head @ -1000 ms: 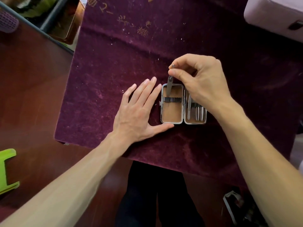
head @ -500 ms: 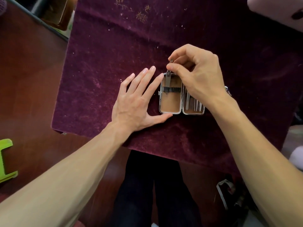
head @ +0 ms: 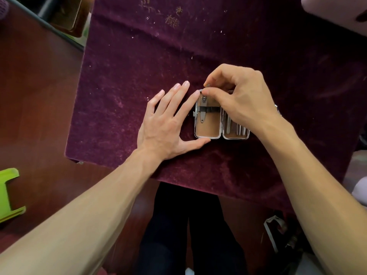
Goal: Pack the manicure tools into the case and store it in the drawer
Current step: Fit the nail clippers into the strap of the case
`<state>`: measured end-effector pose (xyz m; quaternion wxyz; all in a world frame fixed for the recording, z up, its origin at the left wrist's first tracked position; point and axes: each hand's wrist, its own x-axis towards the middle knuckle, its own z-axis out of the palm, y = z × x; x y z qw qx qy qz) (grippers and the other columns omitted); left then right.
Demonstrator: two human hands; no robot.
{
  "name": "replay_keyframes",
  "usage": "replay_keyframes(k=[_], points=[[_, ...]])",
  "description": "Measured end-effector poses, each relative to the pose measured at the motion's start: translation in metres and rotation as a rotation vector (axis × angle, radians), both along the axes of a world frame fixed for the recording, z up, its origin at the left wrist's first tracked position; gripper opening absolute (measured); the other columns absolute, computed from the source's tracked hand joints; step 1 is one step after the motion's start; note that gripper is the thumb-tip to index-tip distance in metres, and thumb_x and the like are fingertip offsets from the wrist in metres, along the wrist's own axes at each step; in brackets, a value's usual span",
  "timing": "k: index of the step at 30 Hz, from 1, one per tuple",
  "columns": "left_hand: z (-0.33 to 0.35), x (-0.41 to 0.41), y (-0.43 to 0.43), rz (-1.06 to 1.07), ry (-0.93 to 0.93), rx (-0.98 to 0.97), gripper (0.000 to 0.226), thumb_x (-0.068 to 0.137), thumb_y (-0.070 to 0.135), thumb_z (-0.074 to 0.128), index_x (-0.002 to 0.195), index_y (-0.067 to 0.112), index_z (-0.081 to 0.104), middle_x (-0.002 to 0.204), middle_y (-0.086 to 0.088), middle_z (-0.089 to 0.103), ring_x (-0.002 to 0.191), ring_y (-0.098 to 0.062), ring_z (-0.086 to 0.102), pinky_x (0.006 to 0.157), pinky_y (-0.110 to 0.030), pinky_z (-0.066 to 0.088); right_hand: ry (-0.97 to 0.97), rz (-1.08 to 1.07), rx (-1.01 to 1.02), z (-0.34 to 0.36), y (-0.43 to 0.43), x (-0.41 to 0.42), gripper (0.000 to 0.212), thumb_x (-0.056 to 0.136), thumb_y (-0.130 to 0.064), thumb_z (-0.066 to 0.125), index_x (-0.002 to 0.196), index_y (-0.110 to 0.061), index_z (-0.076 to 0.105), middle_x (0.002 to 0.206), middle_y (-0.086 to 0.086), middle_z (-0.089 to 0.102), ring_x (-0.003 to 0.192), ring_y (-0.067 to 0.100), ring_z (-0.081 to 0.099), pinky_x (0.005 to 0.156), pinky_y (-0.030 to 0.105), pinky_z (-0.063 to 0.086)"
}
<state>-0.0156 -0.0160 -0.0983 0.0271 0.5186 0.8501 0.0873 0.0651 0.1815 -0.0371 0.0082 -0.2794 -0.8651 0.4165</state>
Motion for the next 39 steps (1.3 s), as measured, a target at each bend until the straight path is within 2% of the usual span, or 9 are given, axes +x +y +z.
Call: replay_keyframes(k=[4,11,15,19,23,27,32,36,39], points=[[0.000,0.000,-0.001,-0.009,0.006,0.008,0.103,0.083,0.091,0.040,0.162,0.025,0.032,0.169,-0.005,0.030,0.156,-0.021,0.031,0.125,-0.047,0.027,-0.022,0.051,0.001,0.004,0.002,-0.002,0.007,0.094,-0.029,0.079,0.097,-0.023,0.077,0.088,-0.007,0.079,0.084,0.009,0.075,0.081,0.034,0.061],[-0.004,0.000,0.000,-0.009,0.027,0.027,0.102,0.083,0.092,0.040,0.161,0.026,0.033,0.168,-0.005,0.032,0.155,-0.021,0.033,0.124,-0.046,0.028,-0.076,0.086,0.017,0.011,0.002,-0.001,0.008,0.095,-0.030,0.077,0.097,-0.022,0.077,0.090,-0.006,0.079,0.089,0.018,0.074,0.085,0.049,0.059],[-0.005,0.001,0.000,-0.001,0.021,0.049,0.102,0.083,0.091,0.041,0.161,0.025,0.034,0.168,-0.004,0.033,0.155,-0.021,0.033,0.124,-0.047,0.029,-0.068,0.069,0.038,0.018,-0.004,0.003,0.014,0.096,-0.036,0.072,0.095,-0.023,0.079,0.085,-0.008,0.079,0.083,0.013,0.075,0.079,0.045,0.062],[-0.007,0.001,0.000,0.002,0.019,0.056,0.102,0.083,0.091,0.042,0.160,0.025,0.035,0.168,-0.004,0.033,0.155,-0.020,0.033,0.124,-0.047,0.029,-0.041,0.055,0.079,0.018,-0.012,0.014,0.020,0.098,-0.039,0.071,0.095,-0.022,0.081,0.080,-0.007,0.078,0.074,0.017,0.073,0.070,0.044,0.060],[-0.008,0.001,0.000,0.010,0.019,0.069,0.101,0.083,0.089,0.045,0.159,0.024,0.037,0.167,-0.004,0.035,0.154,-0.020,0.035,0.124,-0.046,0.029,-0.007,0.062,0.070,0.011,-0.023,0.028,0.014,0.092,-0.030,0.079,0.094,-0.017,0.085,0.092,0.001,0.082,0.081,0.024,0.076,0.075,0.049,0.060],[-0.007,0.001,0.000,0.015,0.019,0.071,0.099,0.084,0.088,0.045,0.159,0.023,0.038,0.167,-0.004,0.036,0.154,-0.020,0.036,0.123,-0.046,0.030,0.067,0.067,0.218,0.001,-0.039,0.042,0.010,0.091,-0.023,0.083,0.093,-0.014,0.087,0.114,-0.002,0.083,0.093,0.023,0.081,0.072,0.047,0.063],[-0.005,0.001,0.000,0.002,0.018,0.051,0.098,0.086,0.087,0.043,0.160,0.022,0.037,0.167,-0.005,0.034,0.155,-0.021,0.034,0.124,-0.045,0.028,0.156,0.080,0.302,-0.013,-0.046,0.049,0.006,0.092,-0.012,0.083,0.094,-0.007,0.086,0.118,0.004,0.082,0.082,0.028,0.082,0.063,0.046,0.064],[-0.003,0.001,0.001,0.002,0.022,0.036,0.097,0.087,0.086,0.043,0.160,0.022,0.036,0.167,-0.005,0.034,0.155,-0.021,0.034,0.124,-0.046,0.029,0.154,0.056,0.302,-0.016,-0.052,0.051,0.005,0.092,-0.008,0.082,0.095,-0.005,0.085,0.120,0.007,0.081,0.084,0.026,0.081,0.065,0.044,0.065],[-0.002,0.001,0.001,0.003,0.019,0.030,0.097,0.087,0.086,0.042,0.160,0.022,0.036,0.167,-0.005,0.034,0.155,-0.021,0.034,0.124,-0.046,0.029,0.129,-0.039,0.258,-0.016,-0.058,0.054,0.007,0.092,-0.008,0.082,0.098,-0.006,0.084,0.113,0.006,0.081,0.084,0.019,0.077,0.065,0.044,0.064]])
